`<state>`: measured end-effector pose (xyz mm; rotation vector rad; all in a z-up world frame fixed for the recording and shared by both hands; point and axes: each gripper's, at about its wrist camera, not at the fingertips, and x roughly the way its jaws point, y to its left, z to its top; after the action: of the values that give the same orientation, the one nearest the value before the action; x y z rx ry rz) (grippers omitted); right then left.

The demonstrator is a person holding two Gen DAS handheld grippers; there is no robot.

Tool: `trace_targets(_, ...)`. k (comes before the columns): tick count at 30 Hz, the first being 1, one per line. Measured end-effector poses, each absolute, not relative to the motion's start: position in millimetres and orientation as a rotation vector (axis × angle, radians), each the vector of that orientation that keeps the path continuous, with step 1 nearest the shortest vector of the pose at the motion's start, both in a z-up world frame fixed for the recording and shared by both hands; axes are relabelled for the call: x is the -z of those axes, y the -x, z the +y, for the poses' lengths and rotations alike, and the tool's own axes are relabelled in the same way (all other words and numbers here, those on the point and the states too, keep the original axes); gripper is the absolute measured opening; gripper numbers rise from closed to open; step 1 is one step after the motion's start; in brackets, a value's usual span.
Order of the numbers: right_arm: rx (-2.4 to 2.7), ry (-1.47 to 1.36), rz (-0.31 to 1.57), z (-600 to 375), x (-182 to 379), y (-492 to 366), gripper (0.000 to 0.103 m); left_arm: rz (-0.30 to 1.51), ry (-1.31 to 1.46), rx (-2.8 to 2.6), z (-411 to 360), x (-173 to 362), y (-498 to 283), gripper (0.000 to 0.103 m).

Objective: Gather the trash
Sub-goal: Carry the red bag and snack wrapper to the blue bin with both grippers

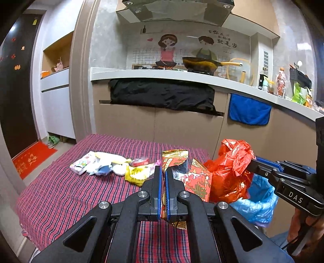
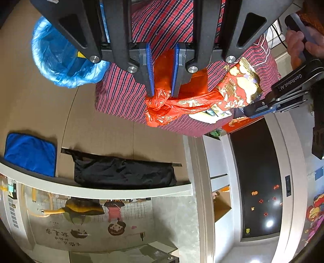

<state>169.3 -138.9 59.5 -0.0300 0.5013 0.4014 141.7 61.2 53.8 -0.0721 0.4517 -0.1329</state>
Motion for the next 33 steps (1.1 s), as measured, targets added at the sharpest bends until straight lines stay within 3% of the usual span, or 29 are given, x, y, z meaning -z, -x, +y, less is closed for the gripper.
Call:
trace_targets(17,-0.205,0.013,0.473,-236.2,-71.2,-181.4,0.014,0.425,0.049,0.305,-39.1,-65.6,-193.0,0.003)
trace_targets(33,-0.026,-0.055,0.539,-333.6,-38.6,-188.0,0.014,0.568,0.027,0.443,-135.4,-25.2,-238.6,0.003)
